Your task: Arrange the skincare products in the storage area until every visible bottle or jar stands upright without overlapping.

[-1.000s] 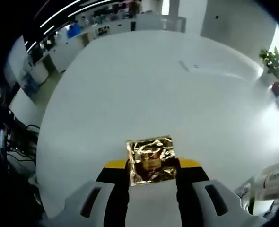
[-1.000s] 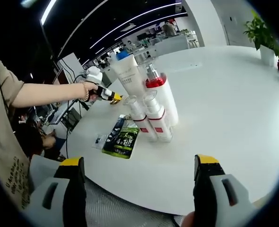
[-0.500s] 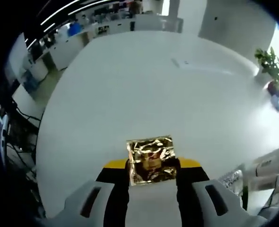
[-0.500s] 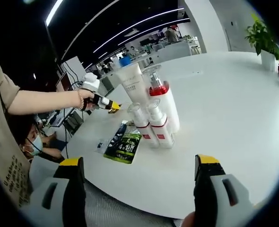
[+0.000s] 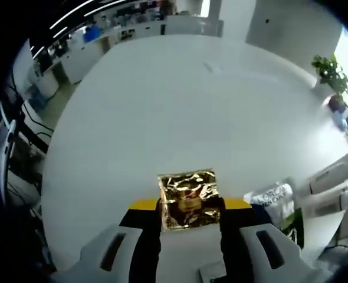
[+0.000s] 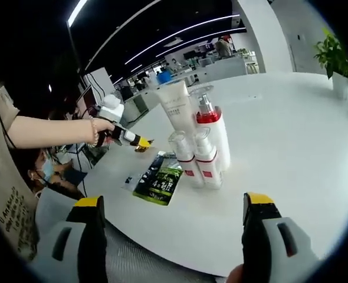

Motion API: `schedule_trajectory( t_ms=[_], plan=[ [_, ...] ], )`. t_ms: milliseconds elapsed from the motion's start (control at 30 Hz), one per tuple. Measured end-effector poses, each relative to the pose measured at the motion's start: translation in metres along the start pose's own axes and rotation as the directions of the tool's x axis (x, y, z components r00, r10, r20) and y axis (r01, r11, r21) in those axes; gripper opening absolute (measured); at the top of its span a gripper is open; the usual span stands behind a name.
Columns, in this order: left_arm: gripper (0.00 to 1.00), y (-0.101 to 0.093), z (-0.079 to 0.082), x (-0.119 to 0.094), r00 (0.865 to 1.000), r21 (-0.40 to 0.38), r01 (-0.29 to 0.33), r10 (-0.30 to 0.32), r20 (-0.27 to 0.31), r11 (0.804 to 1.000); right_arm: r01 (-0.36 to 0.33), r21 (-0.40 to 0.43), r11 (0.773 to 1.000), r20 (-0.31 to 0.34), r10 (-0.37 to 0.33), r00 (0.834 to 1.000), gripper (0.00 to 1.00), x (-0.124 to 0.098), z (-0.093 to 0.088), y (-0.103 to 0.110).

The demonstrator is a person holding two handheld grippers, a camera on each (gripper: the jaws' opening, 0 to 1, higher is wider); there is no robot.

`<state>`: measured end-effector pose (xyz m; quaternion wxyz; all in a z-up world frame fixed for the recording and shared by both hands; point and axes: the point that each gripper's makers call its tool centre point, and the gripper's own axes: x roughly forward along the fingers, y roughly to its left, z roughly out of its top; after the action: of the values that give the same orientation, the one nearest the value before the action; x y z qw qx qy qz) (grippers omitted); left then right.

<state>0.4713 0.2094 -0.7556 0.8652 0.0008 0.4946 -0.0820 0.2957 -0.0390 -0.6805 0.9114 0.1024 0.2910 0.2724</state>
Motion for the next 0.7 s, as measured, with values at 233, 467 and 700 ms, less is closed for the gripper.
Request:
schedule_trajectory(
  t_ms=[233, 467, 700],
  plan=[
    [0.36, -0.013, -0.015, -0.009, 1.000, 0.010, -0.008, 0.008, 0.000, 1.000, -0.016, -0.020, 1.000, 0.004, 0.016, 1.000, 0.98, 0.000, 0.001, 0.003],
    [0.36, -0.024, -0.031, -0.008, 1.000, 0.014, -0.004, 0.004, -0.013, 1.000, -0.025, -0.026, 0.999, 0.008, 0.025, 1.000, 0.98, 0.000, 0.002, 0.005],
    [0.36, -0.027, -0.042, -0.007, 1.000, 0.000, -0.012, 0.012, -0.023, 1.000, -0.032, -0.032, 0.999, 0.001, 0.032, 0.999, 0.98, 0.001, 0.001, 0.007]
  ],
)
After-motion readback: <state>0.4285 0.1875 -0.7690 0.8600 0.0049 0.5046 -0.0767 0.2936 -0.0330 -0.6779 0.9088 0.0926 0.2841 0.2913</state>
